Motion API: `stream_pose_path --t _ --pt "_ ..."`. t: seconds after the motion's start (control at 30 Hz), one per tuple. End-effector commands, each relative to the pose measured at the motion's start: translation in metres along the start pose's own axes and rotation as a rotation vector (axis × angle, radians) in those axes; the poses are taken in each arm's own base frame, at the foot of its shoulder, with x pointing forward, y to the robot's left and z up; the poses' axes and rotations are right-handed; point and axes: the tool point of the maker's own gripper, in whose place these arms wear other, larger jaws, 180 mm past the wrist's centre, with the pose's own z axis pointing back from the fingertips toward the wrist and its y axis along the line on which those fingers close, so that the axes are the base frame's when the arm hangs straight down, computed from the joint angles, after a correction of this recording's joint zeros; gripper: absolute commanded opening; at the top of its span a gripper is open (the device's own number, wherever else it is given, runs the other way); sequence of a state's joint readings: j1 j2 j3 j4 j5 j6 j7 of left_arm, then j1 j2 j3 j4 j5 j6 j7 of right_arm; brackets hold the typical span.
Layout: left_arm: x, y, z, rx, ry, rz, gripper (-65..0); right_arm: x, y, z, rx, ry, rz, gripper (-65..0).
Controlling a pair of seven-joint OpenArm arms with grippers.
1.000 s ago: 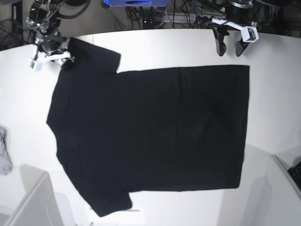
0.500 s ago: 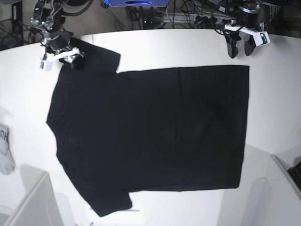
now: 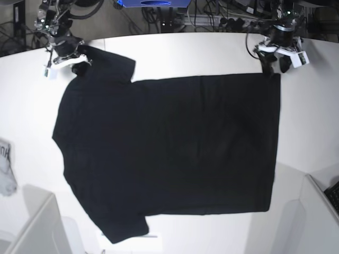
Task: Fold the T-shirt properly
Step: 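Lower both grippers and pinch the shirt's side edge at sleeve and hem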
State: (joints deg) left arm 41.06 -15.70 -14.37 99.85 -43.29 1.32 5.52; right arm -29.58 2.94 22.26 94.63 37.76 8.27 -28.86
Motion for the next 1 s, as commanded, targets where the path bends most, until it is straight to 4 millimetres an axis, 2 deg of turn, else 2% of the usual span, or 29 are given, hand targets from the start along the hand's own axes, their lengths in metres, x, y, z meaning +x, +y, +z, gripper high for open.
stream_pose_path --t 0.0,0.13,0.3,0.53,0.7,0.83,0.9,0.97 --pt "0.009 0.004 0.001 0.004 -0.017 0.004 -28.3 -0.024 -0.012 0.003 -0.045 0.108 0.01 -65.0" --pt "0.018 0.026 -0.005 0.088 0.018 0.066 -28.0 -0.023 -0.011 0.003 -0.044 0.107 0.011 -65.0" --pt "0.027 0.035 -0.02 0.08 0.036 0.093 -28.3 -0.021 -0.01 0.003 -0.041 0.102 0.014 -65.0" --pt "0.017 0.034 -0.037 0.071 0.082 0.122 -28.3 -0.021 -0.01 0.003 -0.04 0.101 0.014 -65.0" --pt "0.007 0.01 -0.044 -0.002 0.114 0.102 -28.6 -0.02 -0.01 0.003 -0.04 0.098 0.014 -65.0" --pt "0.005 0.007 -0.044 -0.007 0.116 0.106 -29.0 -0.019 -0.008 0.002 -0.037 0.096 0.013 -65.0" --pt "0.006 0.007 -0.044 -0.007 0.116 0.106 -34.9 -0.019 -0.008 0.002 -0.037 0.094 0.013 -65.0" --pt "0.006 0.008 -0.045 -0.008 0.116 0.101 -48.1 -0.019 -0.008 0.002 -0.037 0.094 0.013 -65.0"
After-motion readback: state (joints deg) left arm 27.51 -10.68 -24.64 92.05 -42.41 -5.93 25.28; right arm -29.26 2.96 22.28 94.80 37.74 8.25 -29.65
